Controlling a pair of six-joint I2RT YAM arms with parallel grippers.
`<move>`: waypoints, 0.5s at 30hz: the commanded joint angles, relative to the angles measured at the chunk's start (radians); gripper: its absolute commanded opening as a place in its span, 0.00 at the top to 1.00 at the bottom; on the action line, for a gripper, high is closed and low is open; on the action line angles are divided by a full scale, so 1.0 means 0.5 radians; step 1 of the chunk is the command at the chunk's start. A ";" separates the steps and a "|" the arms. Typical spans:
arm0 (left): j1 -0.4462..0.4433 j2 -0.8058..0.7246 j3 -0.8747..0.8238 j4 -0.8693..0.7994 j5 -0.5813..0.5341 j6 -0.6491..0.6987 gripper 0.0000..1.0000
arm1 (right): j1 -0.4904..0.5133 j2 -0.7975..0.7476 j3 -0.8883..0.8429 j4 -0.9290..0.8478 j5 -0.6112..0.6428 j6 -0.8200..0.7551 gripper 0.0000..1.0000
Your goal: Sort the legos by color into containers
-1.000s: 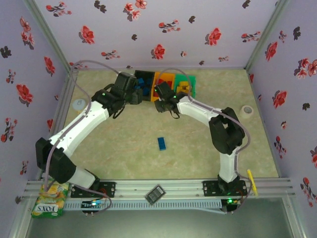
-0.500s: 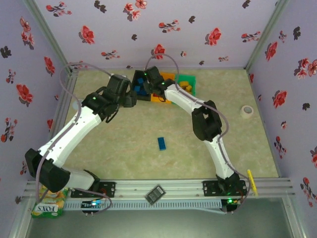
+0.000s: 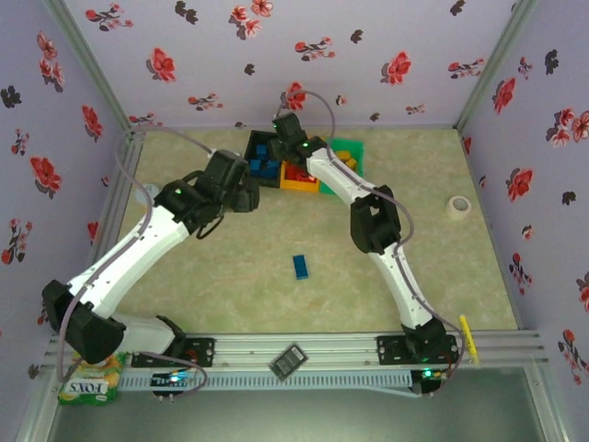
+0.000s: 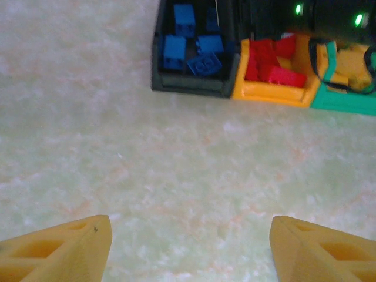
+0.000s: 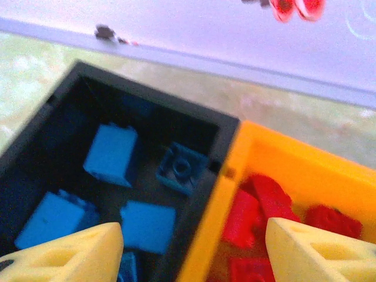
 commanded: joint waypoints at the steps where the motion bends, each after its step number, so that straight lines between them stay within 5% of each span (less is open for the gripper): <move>1: -0.142 0.070 -0.105 -0.075 0.042 -0.244 0.28 | -0.028 -0.391 -0.338 0.051 0.042 0.025 0.34; 10: -0.546 0.265 -0.382 0.078 0.148 -0.944 0.27 | -0.102 -1.039 -1.148 0.111 0.138 0.171 0.35; 15: -0.601 0.388 -0.534 0.376 0.319 -1.070 0.27 | -0.174 -1.324 -1.615 0.260 0.081 0.292 0.37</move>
